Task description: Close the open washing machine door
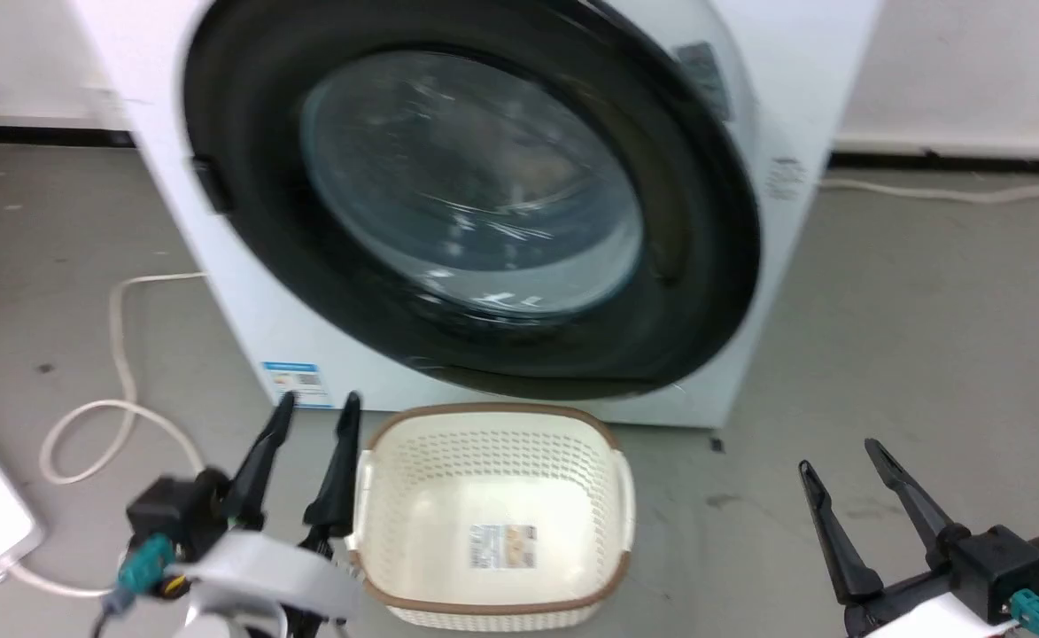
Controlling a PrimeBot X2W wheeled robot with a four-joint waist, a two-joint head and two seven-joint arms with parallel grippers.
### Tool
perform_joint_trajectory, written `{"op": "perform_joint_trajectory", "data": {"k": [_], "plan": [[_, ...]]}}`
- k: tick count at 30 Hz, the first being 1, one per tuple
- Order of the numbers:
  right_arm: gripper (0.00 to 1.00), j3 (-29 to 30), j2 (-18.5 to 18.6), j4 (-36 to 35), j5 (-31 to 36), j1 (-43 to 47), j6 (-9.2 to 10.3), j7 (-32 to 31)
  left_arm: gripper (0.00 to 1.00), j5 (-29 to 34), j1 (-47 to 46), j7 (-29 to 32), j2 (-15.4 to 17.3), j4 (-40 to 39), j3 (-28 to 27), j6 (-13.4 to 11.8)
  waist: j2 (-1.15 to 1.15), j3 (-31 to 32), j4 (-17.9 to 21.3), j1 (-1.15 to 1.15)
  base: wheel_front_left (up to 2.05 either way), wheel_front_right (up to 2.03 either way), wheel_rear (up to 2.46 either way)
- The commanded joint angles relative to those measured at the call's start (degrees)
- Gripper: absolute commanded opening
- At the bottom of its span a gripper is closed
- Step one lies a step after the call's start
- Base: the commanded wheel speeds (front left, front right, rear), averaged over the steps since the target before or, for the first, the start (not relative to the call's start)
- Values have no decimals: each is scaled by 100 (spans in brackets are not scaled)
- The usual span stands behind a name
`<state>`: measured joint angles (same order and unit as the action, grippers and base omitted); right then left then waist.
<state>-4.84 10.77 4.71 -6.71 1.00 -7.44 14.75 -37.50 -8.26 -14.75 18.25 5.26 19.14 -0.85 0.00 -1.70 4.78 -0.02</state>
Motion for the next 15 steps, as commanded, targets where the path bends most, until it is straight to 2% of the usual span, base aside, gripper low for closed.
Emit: {"op": "perform_joint_trajectory", "data": {"k": [1, 3, 5, 7, 10, 15], "plan": [[100, 12, -17, -36, 36, 111, -5, 25, 100, 469, 270, -23, -117, -165, -188, -199, 0, 210, -329, 2, 0, 0, 0], [100, 2, -25, -30, 44, 149, -5, 25, 100, 1093, 511, -24, -155, -305, -333, -446, 0, 231, -409, 2, 0, 0, 0], [100, 1, -39, -19, 54, 172, -5, 25, 100, 1352, 730, -24, -376, -470, -539, -595, 0, 241, -467, 2, 0, 0, 0], [100, 2, -56, -11, 62, 180, -5, 25, 100, 1654, 918, -24, -490, -594, -684, -626, 0, 237, -509, 2, 0, 0, 0], [100, -1, -88, 13, 42, 190, -5, 25, 100, 2297, 1135, -24, -419, -534, -560, -674, 0, 231, -554, 2, 0, 0, 0], [100, 34, -116, 56, 19, 181, -5, 14, 100, 2539, 1147, -24, -497, -423, -515, -585, 0, 164, -623, 2, 0, 0, 0]]}}
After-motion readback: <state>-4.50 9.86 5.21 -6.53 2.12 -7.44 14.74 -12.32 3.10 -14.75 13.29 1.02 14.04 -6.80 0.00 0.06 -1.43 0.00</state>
